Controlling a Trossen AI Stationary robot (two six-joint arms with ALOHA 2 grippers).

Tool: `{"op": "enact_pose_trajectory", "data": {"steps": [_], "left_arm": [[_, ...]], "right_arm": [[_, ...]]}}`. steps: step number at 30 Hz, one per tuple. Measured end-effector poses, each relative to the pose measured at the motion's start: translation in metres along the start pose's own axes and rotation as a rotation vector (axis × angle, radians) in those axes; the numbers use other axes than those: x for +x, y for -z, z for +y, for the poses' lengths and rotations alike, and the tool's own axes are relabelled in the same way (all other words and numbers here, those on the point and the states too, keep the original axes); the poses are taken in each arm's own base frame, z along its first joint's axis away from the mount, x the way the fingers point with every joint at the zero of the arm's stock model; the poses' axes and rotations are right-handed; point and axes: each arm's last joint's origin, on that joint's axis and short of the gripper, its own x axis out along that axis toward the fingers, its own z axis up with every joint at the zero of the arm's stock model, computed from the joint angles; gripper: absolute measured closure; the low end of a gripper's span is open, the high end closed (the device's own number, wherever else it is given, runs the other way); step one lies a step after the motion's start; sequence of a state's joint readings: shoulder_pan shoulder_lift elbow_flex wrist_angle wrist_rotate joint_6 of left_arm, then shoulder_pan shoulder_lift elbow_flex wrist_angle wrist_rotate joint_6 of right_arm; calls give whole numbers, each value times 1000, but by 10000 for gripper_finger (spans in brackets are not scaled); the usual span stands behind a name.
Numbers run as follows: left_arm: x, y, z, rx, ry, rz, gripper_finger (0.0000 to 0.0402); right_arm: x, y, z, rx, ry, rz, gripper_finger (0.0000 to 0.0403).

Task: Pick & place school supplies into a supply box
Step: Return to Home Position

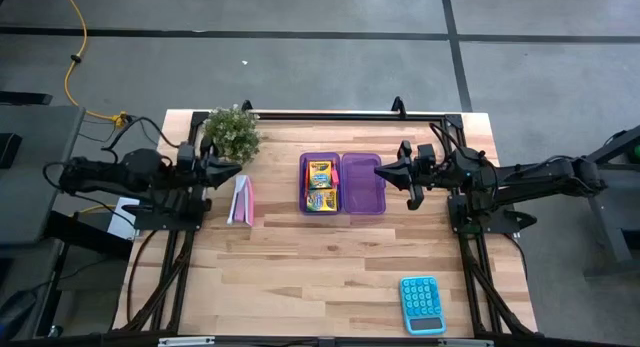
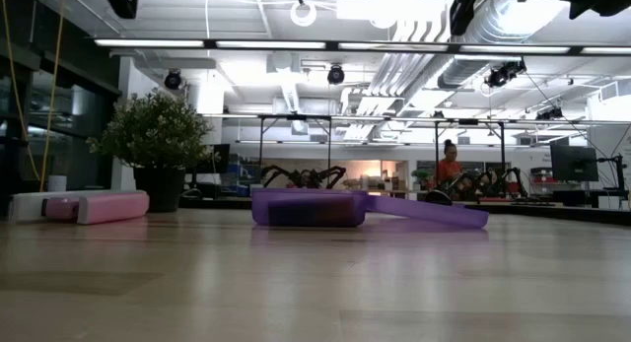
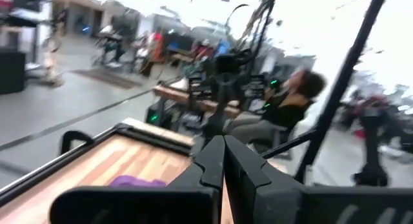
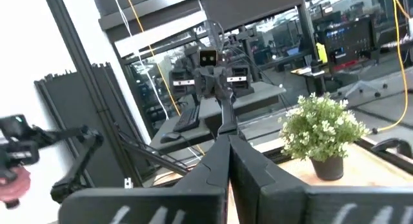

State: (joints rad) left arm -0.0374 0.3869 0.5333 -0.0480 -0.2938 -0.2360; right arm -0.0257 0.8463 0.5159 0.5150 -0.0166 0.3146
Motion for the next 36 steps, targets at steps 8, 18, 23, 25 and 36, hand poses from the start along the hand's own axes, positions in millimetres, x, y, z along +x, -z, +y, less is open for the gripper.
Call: {"op": "enact_pose_trajectory", "data": {"steps": [8,18,23,25,36], "left_arm": [[-18,49,20,-60,64,-43,401],[-22,96,39,-143,62,-81,401],[-18,117,47,-166,42,-44,401],[-18,121,50,-171,13,-13,401],[-18,124,55,-85,-68,14,401]], "right_arm": [[0,0,0,54,1,3,403],[0,2,-1,55,9,23,403],[2,4,-1,56,13,34,403],[2,5,-2,76,15,38,403],[3,10,-3,104,10,83,403]]}}
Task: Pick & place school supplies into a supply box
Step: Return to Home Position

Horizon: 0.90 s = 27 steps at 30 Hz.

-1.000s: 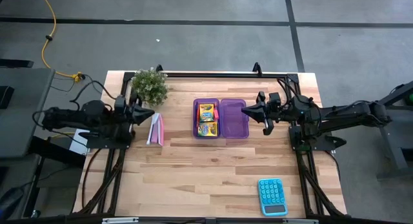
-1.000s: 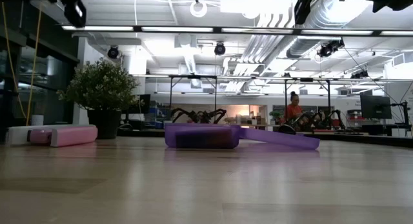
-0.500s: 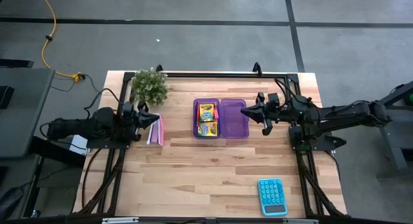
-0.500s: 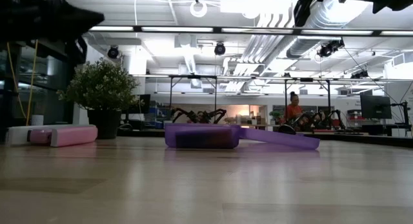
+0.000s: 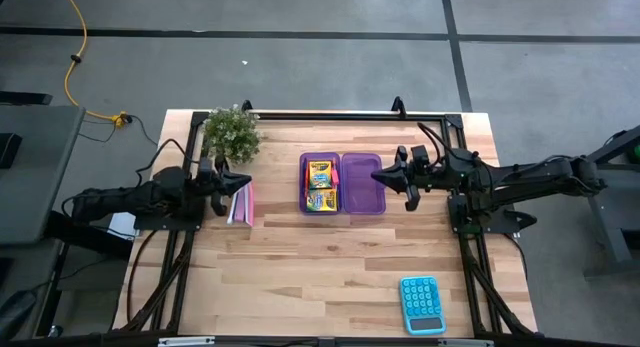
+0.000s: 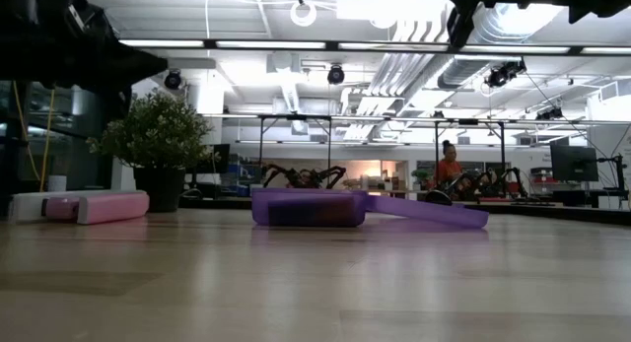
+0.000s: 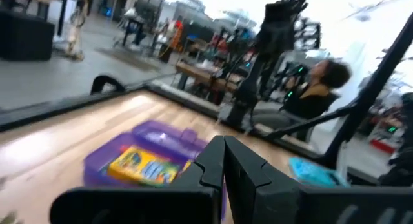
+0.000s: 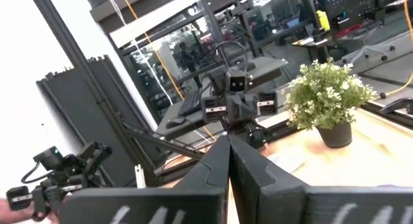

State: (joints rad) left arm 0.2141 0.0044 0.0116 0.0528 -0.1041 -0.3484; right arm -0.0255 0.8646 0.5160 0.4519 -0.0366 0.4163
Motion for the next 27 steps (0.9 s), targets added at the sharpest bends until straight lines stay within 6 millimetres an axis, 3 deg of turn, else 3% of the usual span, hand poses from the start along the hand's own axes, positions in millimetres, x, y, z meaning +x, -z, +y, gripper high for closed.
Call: {"op": "enact_pose_trajectory", "data": {"steps": [19,27], "left_arm": [[2,6,2,59,-7,72,401],[3,6,2,-8,-12,75,401]], "right_arm": [[-1,0,2,-96,-52,21,403],[-30,3,1,-86,-15,88,403]]}}
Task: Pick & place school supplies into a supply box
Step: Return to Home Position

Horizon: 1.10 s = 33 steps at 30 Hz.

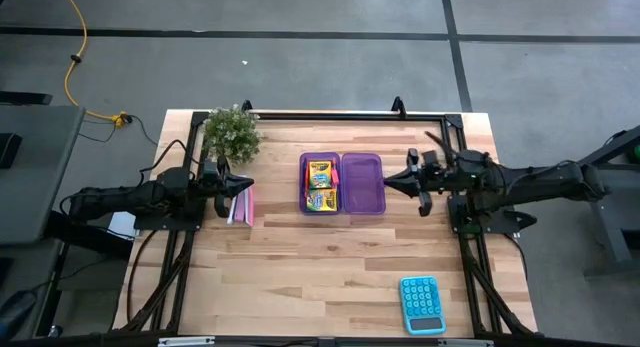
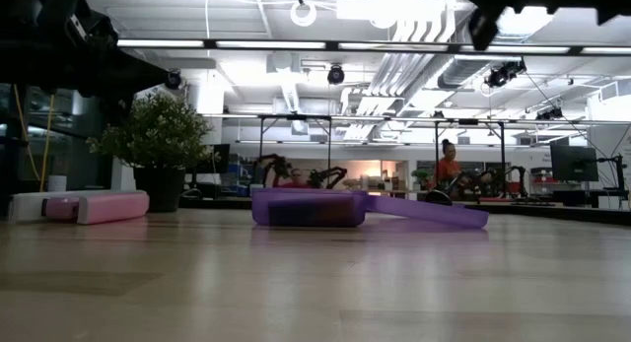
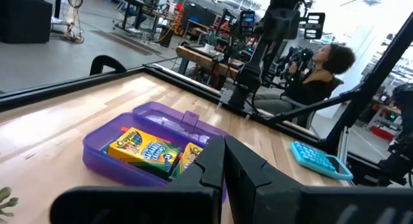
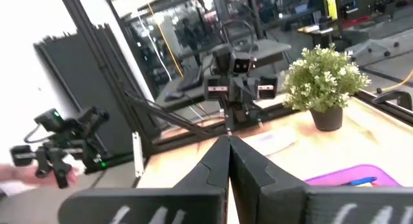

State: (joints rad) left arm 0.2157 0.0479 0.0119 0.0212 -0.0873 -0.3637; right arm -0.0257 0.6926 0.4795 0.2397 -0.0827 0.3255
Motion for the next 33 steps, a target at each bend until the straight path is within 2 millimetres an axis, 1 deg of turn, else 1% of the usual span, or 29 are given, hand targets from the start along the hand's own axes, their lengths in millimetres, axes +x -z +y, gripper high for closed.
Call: {"op": "enact_pose_trajectory", "data": {"steps": [3,6,9,12,16,20,23,26,28,33], "left_arm": [[0,0,0,0,0,0,401],[0,0,0,0,-1,0,402],[0,0,0,0,-1,0,402],[0,0,0,0,-1,0,402],[0,0,0,0,-3,-1,402],[0,0,0,0,-3,-1,402],[0,0,0,0,-3,-1,402],[0,0,0,0,-3,-1,401],[0,0,0,0,-3,-1,401],[0,0,0,0,-3,-1,401]], "right_arm": [[-19,10,-2,14,-7,-55,403],[-36,24,-6,41,5,-110,403],[-47,38,-10,49,-7,-166,403],[-53,51,-15,27,-4,-215,403],[-56,67,-21,7,13,-264,403],[-57,80,-25,6,0,-263,403],[-56,83,-25,-7,-11,-242,403],[-56,84,-25,-67,-20,-227,403],[-56,87,-26,-81,9,-197,403],[-54,101,-34,-98,143,-64,403]]}}
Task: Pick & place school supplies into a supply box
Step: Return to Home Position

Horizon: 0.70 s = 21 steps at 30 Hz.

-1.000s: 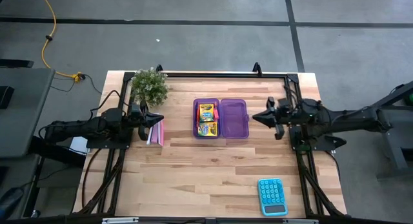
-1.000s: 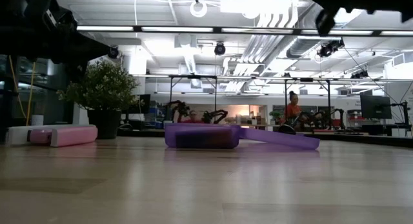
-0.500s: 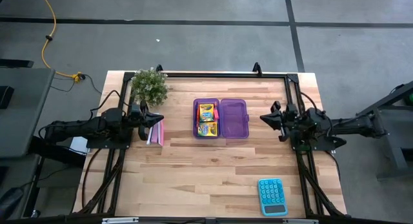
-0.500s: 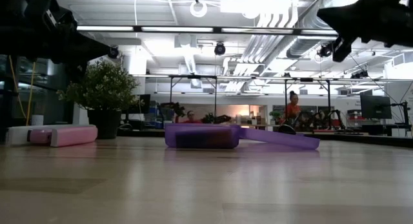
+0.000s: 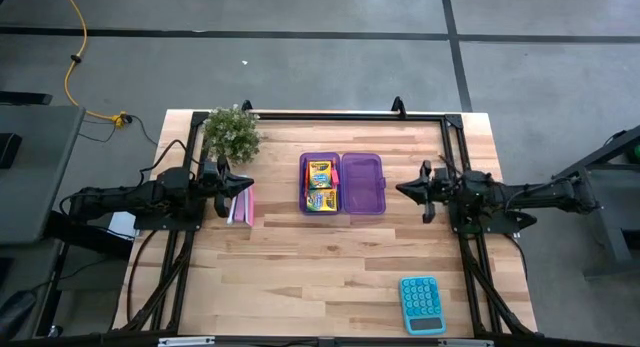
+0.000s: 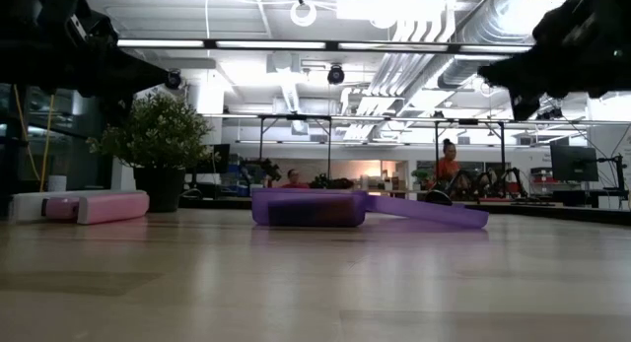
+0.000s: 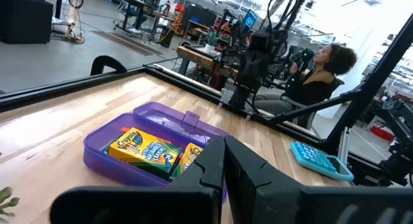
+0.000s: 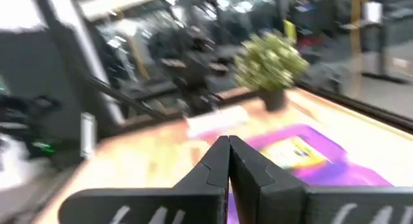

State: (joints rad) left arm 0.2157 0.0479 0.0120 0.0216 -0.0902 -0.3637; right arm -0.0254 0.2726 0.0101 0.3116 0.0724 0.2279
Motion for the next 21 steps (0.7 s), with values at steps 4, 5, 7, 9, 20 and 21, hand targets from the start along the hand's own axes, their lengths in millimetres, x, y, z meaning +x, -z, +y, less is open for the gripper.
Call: {"op": "enact_pose_trajectory", "data": {"steps": [4,5,7,9,20,21], "left_arm": [[0,0,0,0,0,0,401],[0,0,0,0,0,0,401],[0,0,0,0,0,0,401],[0,0,0,0,0,0,401],[0,0,0,0,1,0,401],[0,0,0,0,1,0,401]], "right_arm": [[-1,10,-6,-40,143,86,403],[-1,12,-7,-48,162,101,403],[-1,14,-7,-68,163,125,403],[-2,16,-7,-76,128,160,403],[-4,26,-6,-114,30,282,403],[-4,27,-6,-110,31,283,403]]}}
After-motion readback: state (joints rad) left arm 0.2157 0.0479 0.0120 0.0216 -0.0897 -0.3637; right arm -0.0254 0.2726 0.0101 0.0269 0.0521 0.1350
